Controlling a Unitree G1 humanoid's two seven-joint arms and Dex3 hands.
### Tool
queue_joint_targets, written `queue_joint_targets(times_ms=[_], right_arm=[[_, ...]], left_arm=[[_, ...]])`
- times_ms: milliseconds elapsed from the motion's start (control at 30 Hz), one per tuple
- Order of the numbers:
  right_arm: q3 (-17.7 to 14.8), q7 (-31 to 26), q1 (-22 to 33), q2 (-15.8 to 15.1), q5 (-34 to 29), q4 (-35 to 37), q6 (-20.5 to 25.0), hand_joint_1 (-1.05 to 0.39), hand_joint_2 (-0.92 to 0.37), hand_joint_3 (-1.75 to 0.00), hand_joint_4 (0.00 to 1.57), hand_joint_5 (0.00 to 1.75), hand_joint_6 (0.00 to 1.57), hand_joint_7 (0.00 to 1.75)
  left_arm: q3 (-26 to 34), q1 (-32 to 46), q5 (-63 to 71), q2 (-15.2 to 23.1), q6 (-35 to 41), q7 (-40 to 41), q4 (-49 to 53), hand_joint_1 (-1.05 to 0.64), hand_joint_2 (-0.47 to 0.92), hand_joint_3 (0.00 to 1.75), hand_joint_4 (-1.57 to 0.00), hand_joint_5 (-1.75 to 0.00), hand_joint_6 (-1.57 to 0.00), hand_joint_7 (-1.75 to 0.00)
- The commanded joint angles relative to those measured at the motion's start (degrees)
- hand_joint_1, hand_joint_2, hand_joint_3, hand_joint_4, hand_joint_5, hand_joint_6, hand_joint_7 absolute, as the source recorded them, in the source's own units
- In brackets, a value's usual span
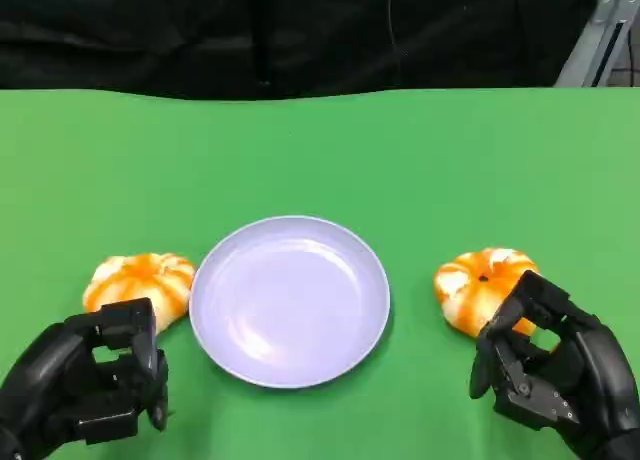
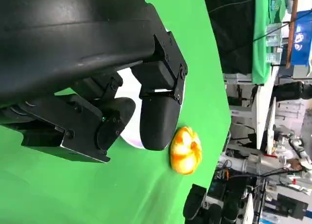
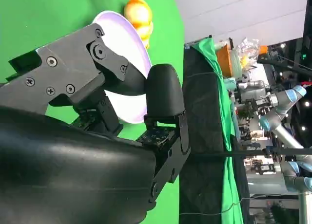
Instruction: Grasp the bread from the table and place it into the plate.
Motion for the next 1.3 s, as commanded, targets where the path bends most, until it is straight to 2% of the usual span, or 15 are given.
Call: queue_joint_targets(times_ms=[33,67,100,133,167,233,300,400,433,467,567,900,1033,1133,1300], right_arm=[[-0.3,-0.1,0.1,-0.6,0.4,-0.4,-0.1,-0.13,-0.59,-1.1,0.83,1.75,0.61,1.74],[-0.3,-0.2,0.1,-0.6,0.4,-0.5,-0.1,-0.13,-0.59,-1.1,0.83,1.75,0.61,1.74],[-0.3,-0.2,0.1,-0.6,0.4,-0.4,-0.1,-0.13,-0.59,-1.1,0.83,1.75,0.61,1.74],[-0.3,-0.2,0.1,-0.6,0.3,-0.4,-0.2,-0.13,-0.59,-1.1,0.83,1.75,0.61,1.74],[-0.3,-0.2,0.1,-0.6,0.3,-0.4,-0.2,-0.13,-0.6,-1.1,0.83,1.75,0.61,1.74],[-0.3,-0.1,0.1,-0.6,0.2,-0.4,-0.4,-0.13,-0.6,-1.1,0.83,1.75,0.61,1.74],[-0.3,0.0,0.1,-0.6,0.2,-0.4,-0.6,-0.14,-0.6,-1.09,0.83,1.75,0.6,1.74],[-0.3,0.0,0.1,-0.7,0.2,-0.4,-0.6,-0.14,-0.61,-1.09,0.83,1.75,0.6,1.74],[-0.3,0.1,0.1,-0.7,0.1,-0.1,-0.9,-0.14,-0.61,-1.09,0.82,1.75,0.6,1.74],[-0.3,0.2,0.0,-0.7,0.0,0.2,-1.3,-0.14,-0.6,-1.09,0.83,1.75,0.6,1.75],[-0.3,0.1,0.0,-0.6,-0.1,0.3,-1.3,-0.15,-0.6,-1.08,0.83,1.75,0.61,1.74],[-0.3,0.0,-0.1,-0.6,0.1,0.2,-0.8,-0.14,-0.6,-1.08,0.83,1.75,0.61,1.75],[-0.2,-0.2,-0.1,-0.6,-0.1,0.0,-0.7,-0.14,-0.61,-1.08,0.83,1.75,0.6,1.75],[-0.2,-0.1,-0.1,-0.5,-0.1,0.2,-1.1,-0.14,-0.61,-1.09,0.83,1.75,0.6,1.74],[-0.1,-0.2,0.0,-0.4,-0.2,0.0,-1.2,-0.14,-0.6,-1.08,0.83,1.75,0.6,1.74]], left_arm=[[0.7,0.0,3.2,-0.5,-4.4,3.6,-0.3,0.15,0.68,1.06,-0.66,-1.6,-0.68,-1.45],[0.7,0.1,4.0,-0.7,-5.3,4.5,-0.3,0.12,0.67,1.01,-0.58,-1.51,-0.66,-1.27],[0.5,0.2,6.6,-0.5,-7.7,6.2,-0.2,0.11,0.66,0.99,-0.55,-1.48,-0.65,-1.2],[0.2,0.2,9.4,-0.2,-10.0,8.1,0.1,-0.03,0.76,0.72,-0.4,-1.19,-0.53,-0.91],[0.0,0.2,11.6,0.0,-11.8,9.5,0.4,-0.15,0.85,0.43,-0.42,-0.85,-0.57,-0.56],[-0.3,-0.1,14.4,0.3,-14.6,11.2,1.1,-0.21,0.9,0.29,-0.46,-0.63,-0.62,-0.32],[-0.5,-0.4,16.0,0.6,-16.7,12.0,1.9,-0.31,0.92,0.25,-0.39,-0.47,-0.58,-0.17],[-0.7,-0.5,16.5,0.7,-17.9,12.4,2.6,-0.33,0.92,0.25,-0.38,-0.41,-0.57,-0.12],[-0.7,-0.3,22.3,1.7,-19.5,16.8,2.0,-0.33,0.92,0.25,-0.38,-0.41,-0.57,-0.12],[-0.8,-0.2,27.2,2.6,-20.7,20.4,1.7,-0.55,0.92,0.29,-0.16,-0.27,-0.42,-0.06],[-1.3,-0.4,34.8,3.7,-22.2,26.9,1.8,-0.69,0.92,0.3,-0.02,-0.12,-0.3,-0.01],[-5.6,-2.7,48.5,7.8,-21.9,37.8,4.2,-0.81,0.92,0.28,-0.01,-0.04,-0.29,-0.01],[-8.8,-6.0,57.0,10.7,-18.2,41.6,4.9,-0.87,0.92,0.26,-0.01,-0.04,-0.29,-0.01],[-11.5,-9.5,62.2,13.0,-15.2,42.8,6.6,-0.87,0.92,0.13,-0.05,-0.04,-0.32,-0.01],[-14.4,-12.8,63.9,14.8,-14.2,44.0,10.7,-0.88,0.92,0.08,-0.08,-0.05,-0.34,-0.01]])
